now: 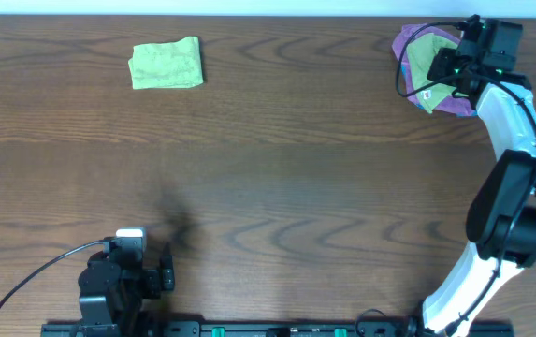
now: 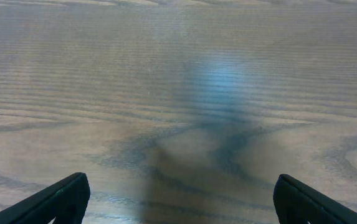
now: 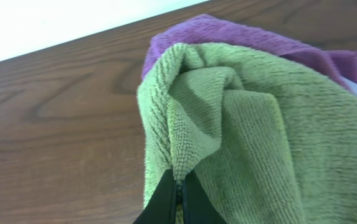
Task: Fold the cloth
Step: 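Lift the green cloth with the right gripper and drop it mid-table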
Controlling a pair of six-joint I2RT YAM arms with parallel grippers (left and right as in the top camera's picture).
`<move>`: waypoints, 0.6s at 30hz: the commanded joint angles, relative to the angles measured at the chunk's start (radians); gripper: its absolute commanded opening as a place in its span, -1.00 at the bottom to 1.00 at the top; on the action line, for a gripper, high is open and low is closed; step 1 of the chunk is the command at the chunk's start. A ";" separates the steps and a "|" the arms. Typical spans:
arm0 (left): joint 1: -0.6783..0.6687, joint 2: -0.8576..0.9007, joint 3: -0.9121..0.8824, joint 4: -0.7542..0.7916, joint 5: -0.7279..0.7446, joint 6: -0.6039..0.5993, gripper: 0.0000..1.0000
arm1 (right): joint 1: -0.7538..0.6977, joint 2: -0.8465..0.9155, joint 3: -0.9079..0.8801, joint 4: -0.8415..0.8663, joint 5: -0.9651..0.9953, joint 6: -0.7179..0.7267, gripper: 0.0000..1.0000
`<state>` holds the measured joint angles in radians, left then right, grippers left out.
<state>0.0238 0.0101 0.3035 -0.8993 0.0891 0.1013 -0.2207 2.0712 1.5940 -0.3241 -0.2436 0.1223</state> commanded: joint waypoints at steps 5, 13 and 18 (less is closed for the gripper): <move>-0.005 -0.006 -0.034 -0.027 -0.021 0.007 0.91 | 0.003 -0.142 0.016 -0.081 -0.105 -0.079 -0.97; -0.005 -0.006 -0.034 -0.027 -0.021 0.007 0.91 | 0.056 -0.394 0.016 -0.353 -0.105 -0.224 -0.97; -0.005 -0.006 -0.034 -0.027 -0.021 0.007 0.91 | 0.167 -0.540 0.016 -0.549 -0.105 -0.264 -0.97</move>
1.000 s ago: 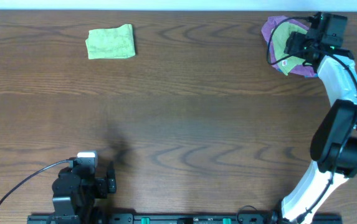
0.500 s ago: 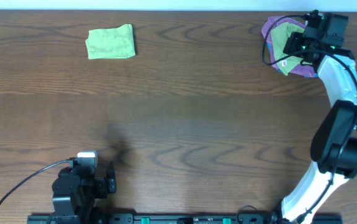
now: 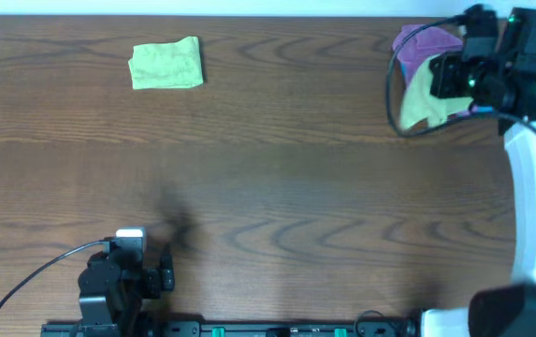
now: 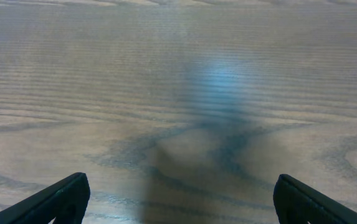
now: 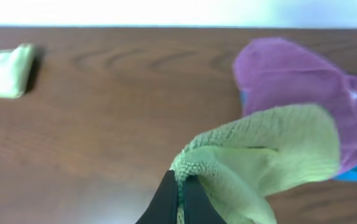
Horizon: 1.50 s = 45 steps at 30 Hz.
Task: Fold the cloth
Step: 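Lift the green cloth with the right gripper and drop it mid-table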
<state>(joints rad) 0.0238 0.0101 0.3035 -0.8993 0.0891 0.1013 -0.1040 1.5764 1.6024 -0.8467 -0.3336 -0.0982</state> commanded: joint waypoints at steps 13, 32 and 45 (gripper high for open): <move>-0.005 -0.006 -0.034 -0.027 -0.021 0.007 0.91 | 0.591 -0.116 0.008 -0.058 -0.059 0.013 -0.97; -0.005 -0.006 -0.034 -0.027 -0.021 0.007 0.91 | 0.719 -0.169 0.008 -0.434 -0.003 0.072 -0.97; -0.005 -0.006 -0.034 -0.027 -0.021 0.007 0.91 | 0.719 -0.188 0.007 -0.542 0.098 0.082 -0.98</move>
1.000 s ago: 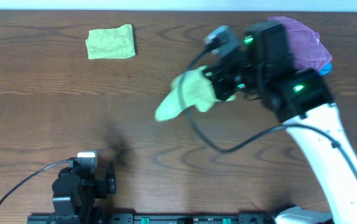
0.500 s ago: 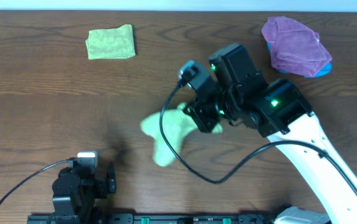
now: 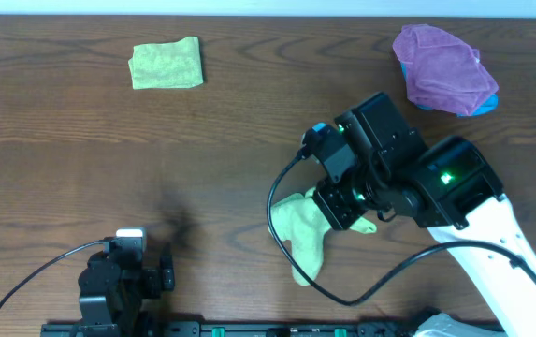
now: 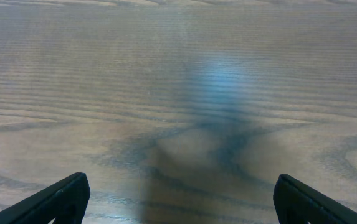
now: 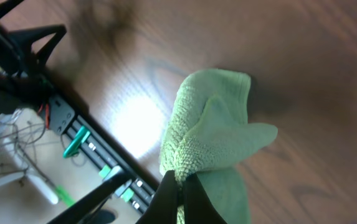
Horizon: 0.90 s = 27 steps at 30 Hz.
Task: Fold the cloth
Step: 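Lift the green cloth with the right gripper and drop it mid-table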
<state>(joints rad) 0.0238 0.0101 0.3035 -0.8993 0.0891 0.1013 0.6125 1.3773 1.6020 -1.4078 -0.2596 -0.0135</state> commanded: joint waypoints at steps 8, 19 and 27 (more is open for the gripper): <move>-0.005 -0.006 -0.034 -0.027 -0.021 0.007 0.91 | 0.002 0.152 0.008 0.356 0.012 -0.026 -0.97; -0.005 -0.006 -0.034 -0.027 -0.021 0.007 0.91 | -0.021 0.266 0.081 0.523 0.022 -0.025 -0.97; -0.005 -0.006 -0.034 -0.027 -0.021 0.007 0.91 | -0.205 0.312 0.009 0.319 0.299 0.114 -0.60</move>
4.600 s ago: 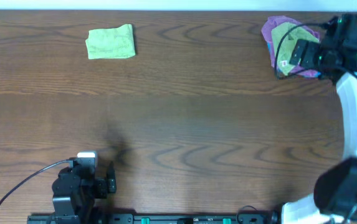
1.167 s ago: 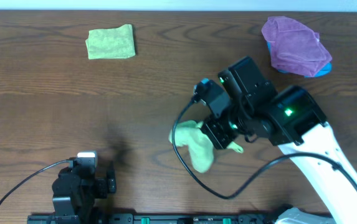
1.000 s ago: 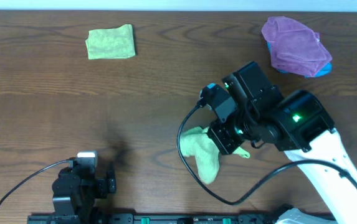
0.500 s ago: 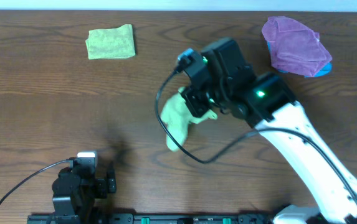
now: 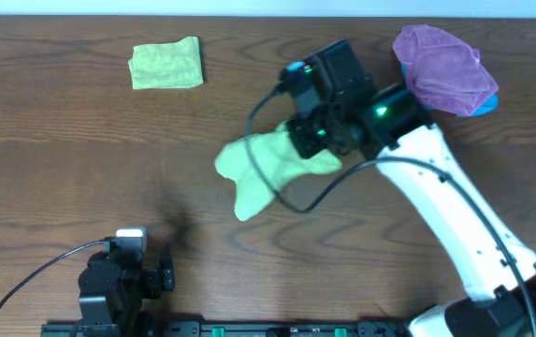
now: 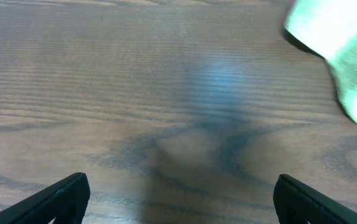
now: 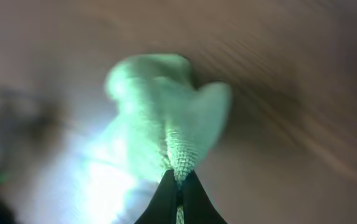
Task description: Fold the cloth
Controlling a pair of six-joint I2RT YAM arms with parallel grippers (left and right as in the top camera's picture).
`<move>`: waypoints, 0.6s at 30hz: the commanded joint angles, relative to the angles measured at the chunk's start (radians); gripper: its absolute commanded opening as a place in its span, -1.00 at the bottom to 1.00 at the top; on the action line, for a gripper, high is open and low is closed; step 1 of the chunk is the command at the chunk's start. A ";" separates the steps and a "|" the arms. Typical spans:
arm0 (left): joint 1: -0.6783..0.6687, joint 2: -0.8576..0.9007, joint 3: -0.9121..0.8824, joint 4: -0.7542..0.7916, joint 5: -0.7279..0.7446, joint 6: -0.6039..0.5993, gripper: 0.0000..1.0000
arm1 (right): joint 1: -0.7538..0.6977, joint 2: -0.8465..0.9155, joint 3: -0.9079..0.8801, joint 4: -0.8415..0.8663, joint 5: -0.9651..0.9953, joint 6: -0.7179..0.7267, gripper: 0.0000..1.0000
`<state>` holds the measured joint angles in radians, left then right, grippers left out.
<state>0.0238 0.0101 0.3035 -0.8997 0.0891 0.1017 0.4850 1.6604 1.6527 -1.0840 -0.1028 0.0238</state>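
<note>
A crumpled light green cloth [image 5: 260,168] hangs over the middle of the wooden table, pinched by my right gripper [image 5: 312,140], which is shut on one edge of it. The right wrist view shows the cloth [image 7: 159,124] bunched and blurred above the closed fingertips [image 7: 178,186]. Part of the same cloth [image 6: 343,56] shows at the upper right of the left wrist view. My left gripper [image 6: 178,199] rests open at the table's near left edge, nothing between its fingers.
A folded green cloth [image 5: 166,65] lies at the far left. A purple cloth [image 5: 441,56] sits on something blue at the far right corner. Cables run along the front edge by the left arm [image 5: 118,276].
My right gripper has carried the green cloth from the near middle of the table to the centre, farther back and to the left. The left arm has not moved.
My right gripper was shut on the green cloth atop the purple pile at the far right. Then it held the cloth lifted off that pile. Later it held it low near the front middle, and now over the table's centre.
</note>
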 commanded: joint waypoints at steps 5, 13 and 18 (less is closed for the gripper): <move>-0.005 -0.006 -0.034 -0.027 -0.021 0.006 0.91 | -0.249 0.029 -0.143 0.010 0.206 0.130 0.99; -0.005 -0.006 -0.034 -0.027 -0.021 0.006 0.91 | -0.381 0.028 -0.145 -0.042 0.097 0.139 0.98; -0.005 -0.006 -0.034 -0.027 -0.021 0.006 0.91 | -0.388 0.028 -0.153 -0.083 -0.002 0.047 0.80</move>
<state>0.0238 0.0101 0.3035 -0.8997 0.0891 0.1013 0.1047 1.6951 1.5036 -1.1576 -0.0135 0.1253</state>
